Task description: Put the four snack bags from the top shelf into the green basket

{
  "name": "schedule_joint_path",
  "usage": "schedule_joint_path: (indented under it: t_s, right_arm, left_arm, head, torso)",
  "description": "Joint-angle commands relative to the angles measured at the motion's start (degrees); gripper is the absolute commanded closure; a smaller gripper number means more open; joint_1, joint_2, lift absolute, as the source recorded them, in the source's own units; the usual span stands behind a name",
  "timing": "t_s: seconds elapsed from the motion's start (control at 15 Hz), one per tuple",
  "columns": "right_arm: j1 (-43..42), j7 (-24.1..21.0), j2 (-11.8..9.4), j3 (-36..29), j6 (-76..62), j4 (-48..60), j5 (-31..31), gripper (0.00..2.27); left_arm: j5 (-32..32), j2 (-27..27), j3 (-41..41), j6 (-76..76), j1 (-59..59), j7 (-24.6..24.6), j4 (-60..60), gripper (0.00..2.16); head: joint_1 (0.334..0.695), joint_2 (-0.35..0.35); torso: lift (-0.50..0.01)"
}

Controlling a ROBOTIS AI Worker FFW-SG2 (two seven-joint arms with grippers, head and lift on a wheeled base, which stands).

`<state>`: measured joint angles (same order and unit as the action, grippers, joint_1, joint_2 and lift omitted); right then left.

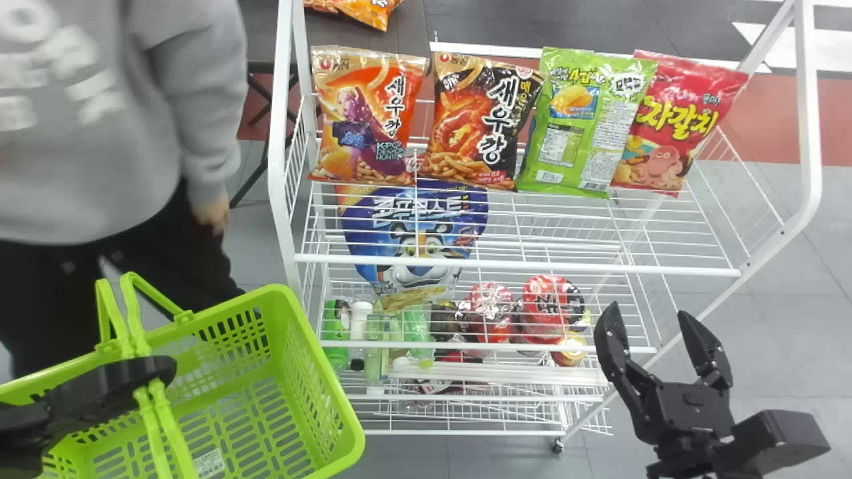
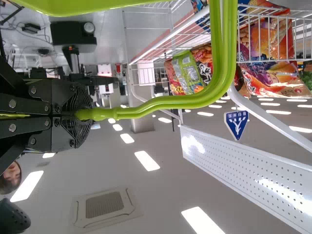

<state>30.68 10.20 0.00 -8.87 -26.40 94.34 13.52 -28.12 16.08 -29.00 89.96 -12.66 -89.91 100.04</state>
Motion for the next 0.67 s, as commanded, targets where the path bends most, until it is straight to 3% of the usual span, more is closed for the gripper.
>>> schedule_joint_path:
  t_s: [0.0, 0.6]
  right_arm:
    - [0.0, 0.0, 0.1, 0.1, 0.0, 0.1, -0.1, 0.11]
    - [-0.1, 0.0, 0.1, 1.0, 0.2, 0.9, -0.2, 0.11]
  left_arm:
    - [0.0, 0.0, 0.0, 0.1, 0.0, -0.7, 0.1, 2.15]
    - [0.0, 0.0, 0.0, 0.1, 0.0, -0.7, 0.0, 2.15]
  head:
    - [0.695, -0.105]
    - [0.695, -0.098]
  torso:
    - [0.0]
    - [0.0]
